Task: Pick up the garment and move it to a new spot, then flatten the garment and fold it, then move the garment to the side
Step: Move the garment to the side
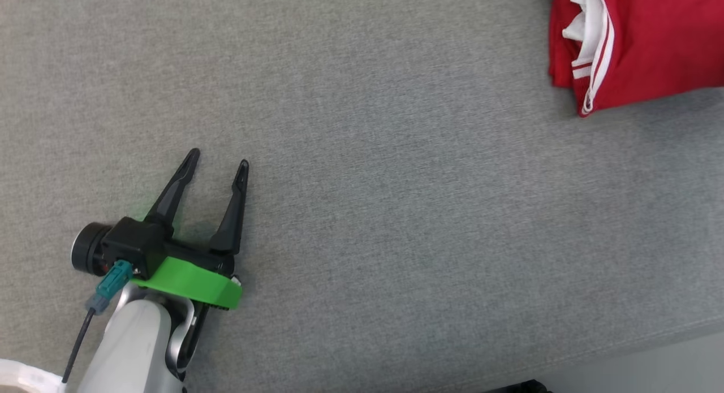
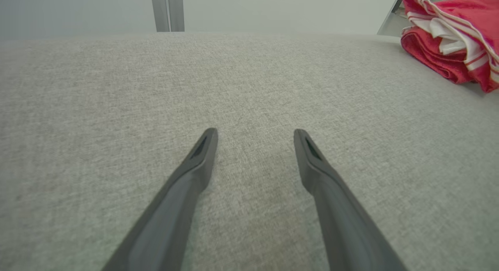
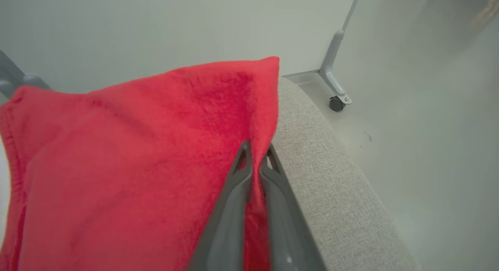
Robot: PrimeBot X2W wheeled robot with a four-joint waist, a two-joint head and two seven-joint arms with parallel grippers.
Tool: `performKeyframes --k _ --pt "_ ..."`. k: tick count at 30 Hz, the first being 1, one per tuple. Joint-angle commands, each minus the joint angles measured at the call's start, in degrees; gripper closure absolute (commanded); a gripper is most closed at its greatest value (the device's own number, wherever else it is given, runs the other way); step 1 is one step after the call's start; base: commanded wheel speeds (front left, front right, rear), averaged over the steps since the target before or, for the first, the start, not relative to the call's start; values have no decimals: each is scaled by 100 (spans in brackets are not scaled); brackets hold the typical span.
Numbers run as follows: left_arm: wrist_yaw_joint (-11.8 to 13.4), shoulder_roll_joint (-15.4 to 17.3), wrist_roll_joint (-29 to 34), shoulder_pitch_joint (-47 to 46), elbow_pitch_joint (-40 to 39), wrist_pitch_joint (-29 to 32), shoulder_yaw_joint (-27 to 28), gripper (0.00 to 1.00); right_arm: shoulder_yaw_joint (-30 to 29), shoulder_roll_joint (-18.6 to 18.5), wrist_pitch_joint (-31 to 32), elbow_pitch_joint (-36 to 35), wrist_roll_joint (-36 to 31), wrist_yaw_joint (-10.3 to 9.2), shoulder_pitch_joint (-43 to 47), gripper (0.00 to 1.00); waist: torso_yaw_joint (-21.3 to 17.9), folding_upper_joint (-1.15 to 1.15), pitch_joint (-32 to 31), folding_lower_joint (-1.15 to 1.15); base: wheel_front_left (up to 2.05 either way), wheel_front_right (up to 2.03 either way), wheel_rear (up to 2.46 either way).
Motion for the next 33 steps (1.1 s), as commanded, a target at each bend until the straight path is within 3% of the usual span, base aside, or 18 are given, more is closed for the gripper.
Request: performKeyframes --k 1,3,10,17,20,25,33 --pt "-4 50 -37 -99 62 -8 3 0 11 49 -60 206 -179 -2 -129 69 160 0 139 0 0 0 0" --pt "-2 28 -59 -131 98 -2 15 0 -60 61 -279 502 -387 -5 -294 0 238 0 135 0 0 0 0" --pt "-2 -105 -91 -28 169 -2 92 0 -104 151 -1100 1274 -925 -5 -491 0 398 0 -163 0 0 0 0" --pt "-2 -275 -81 308 213 -6 336 0 -212 372 -1694 1539 -1528 -5 -234 0 455 0 -1096 0 0 0 0" --pt "-2 -310 -43 528 155 -6 545 0 -114 594 -1756 1180 -1762 -5 22 0 464 0 -1599 0 0 0 0" --pt "135 -379 -15 952 -118 -7 1041 0 -12 1135 -1769 -114 -1648 -5 979 0 431 0 -2438 0 0 0 0" --pt "241 -480 -52 1492 -283 -7 1436 0 222 1309 -1771 -1748 -1139 -5 2582 0 461 0 -3156 0 0 0 0"
